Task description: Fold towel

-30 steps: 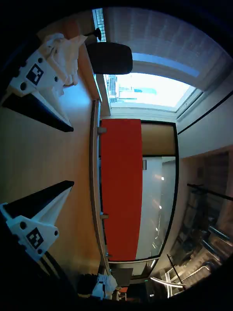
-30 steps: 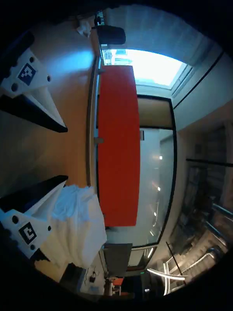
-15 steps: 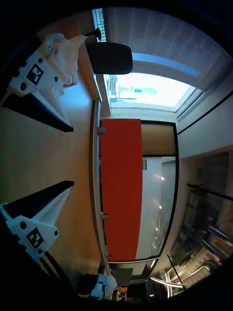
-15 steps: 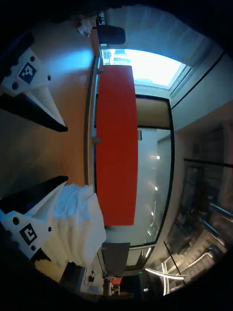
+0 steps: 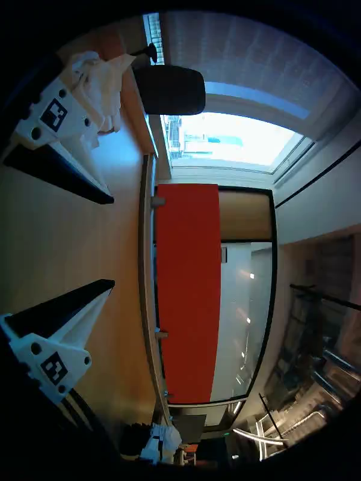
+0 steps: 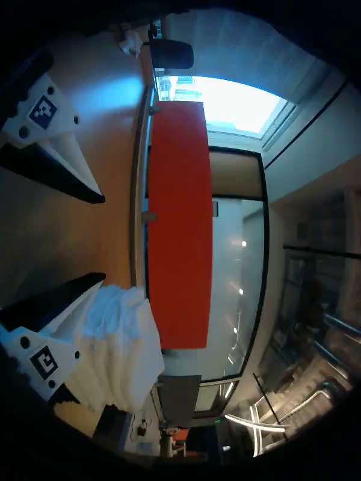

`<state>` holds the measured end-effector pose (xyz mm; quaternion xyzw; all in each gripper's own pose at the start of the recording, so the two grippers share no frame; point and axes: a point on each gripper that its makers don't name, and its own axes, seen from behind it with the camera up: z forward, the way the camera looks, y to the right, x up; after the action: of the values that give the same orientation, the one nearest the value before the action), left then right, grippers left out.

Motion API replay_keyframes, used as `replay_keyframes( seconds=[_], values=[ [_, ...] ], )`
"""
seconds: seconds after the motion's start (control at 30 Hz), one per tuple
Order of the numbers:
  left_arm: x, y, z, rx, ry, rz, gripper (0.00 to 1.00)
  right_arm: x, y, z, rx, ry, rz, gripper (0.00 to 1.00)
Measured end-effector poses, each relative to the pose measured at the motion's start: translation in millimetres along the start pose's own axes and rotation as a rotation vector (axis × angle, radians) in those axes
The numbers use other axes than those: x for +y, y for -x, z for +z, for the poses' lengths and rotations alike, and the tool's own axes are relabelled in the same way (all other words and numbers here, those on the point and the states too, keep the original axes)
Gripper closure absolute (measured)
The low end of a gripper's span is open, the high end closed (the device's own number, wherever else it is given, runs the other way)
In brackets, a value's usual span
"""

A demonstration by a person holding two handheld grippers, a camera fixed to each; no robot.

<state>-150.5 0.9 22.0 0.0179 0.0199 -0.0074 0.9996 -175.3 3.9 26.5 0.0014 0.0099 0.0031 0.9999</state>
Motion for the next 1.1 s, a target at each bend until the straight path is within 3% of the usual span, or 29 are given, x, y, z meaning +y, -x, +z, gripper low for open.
replay_keyframes(
  seconds=[0.1, 1.1],
  values=[
    [0.0, -0.2, -0.1, 0.0, 0.0, 0.0, 0.07, 0.4, -0.3, -0.3, 0.0, 0.0, 0.0, 0.0],
    [0.3, -2.8, -1.4, -0.002, 0.0, 0.003, 0.06, 0.3, -0.6, 0.5, 0.0, 0.0, 0.001, 0.0]
  ],
)
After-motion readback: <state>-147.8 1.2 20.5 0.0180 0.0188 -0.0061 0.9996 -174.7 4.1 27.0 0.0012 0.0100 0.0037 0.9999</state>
